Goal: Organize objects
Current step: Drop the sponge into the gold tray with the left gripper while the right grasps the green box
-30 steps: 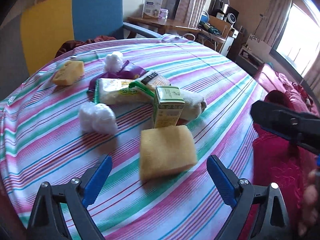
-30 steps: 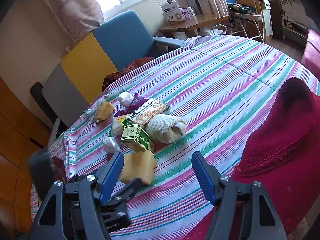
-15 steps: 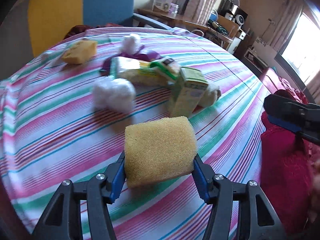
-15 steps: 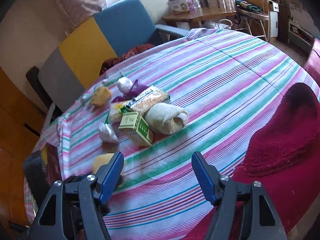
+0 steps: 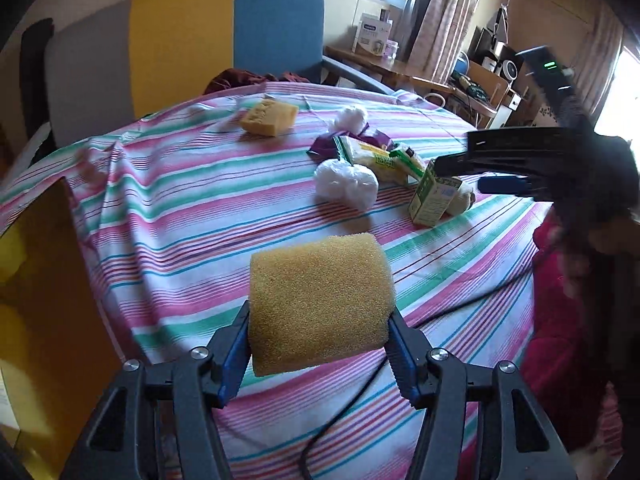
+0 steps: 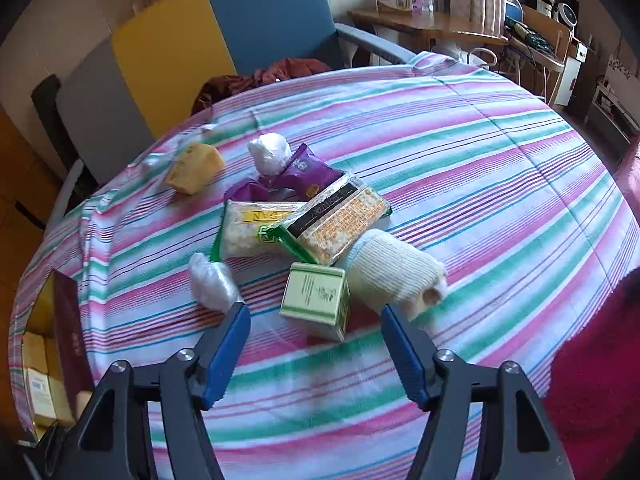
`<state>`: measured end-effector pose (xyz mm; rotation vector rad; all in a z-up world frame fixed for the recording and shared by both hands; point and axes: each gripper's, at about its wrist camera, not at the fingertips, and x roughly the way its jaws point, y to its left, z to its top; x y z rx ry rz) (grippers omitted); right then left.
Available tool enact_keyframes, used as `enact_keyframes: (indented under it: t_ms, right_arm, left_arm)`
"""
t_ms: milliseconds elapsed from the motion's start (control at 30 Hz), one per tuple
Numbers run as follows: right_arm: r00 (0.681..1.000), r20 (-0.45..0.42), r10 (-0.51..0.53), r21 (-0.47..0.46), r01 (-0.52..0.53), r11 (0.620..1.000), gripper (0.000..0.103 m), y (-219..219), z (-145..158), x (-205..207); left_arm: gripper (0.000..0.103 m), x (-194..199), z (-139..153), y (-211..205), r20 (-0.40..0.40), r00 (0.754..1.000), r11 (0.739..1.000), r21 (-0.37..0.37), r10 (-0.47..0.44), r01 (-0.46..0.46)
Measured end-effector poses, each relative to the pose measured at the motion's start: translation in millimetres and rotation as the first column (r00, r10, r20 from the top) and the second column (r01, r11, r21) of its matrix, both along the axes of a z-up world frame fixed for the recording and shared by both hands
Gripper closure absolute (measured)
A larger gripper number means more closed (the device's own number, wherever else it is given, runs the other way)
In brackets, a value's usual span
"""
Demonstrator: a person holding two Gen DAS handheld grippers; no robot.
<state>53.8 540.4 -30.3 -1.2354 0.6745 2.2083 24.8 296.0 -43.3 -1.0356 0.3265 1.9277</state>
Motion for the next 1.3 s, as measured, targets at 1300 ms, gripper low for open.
enact_keyframes:
  t_ms: [1300]
  right_arm:
    - [0.987, -0.057, 0.149, 0.152, -0.139, 0.979, 0.074, -27.2, 5.8, -9.7]
  left_arm:
    - [0.035, -53.0, -9.7, -282.1, -0.058, 0.776, 0.769, -0.110, 0.628, -0.630]
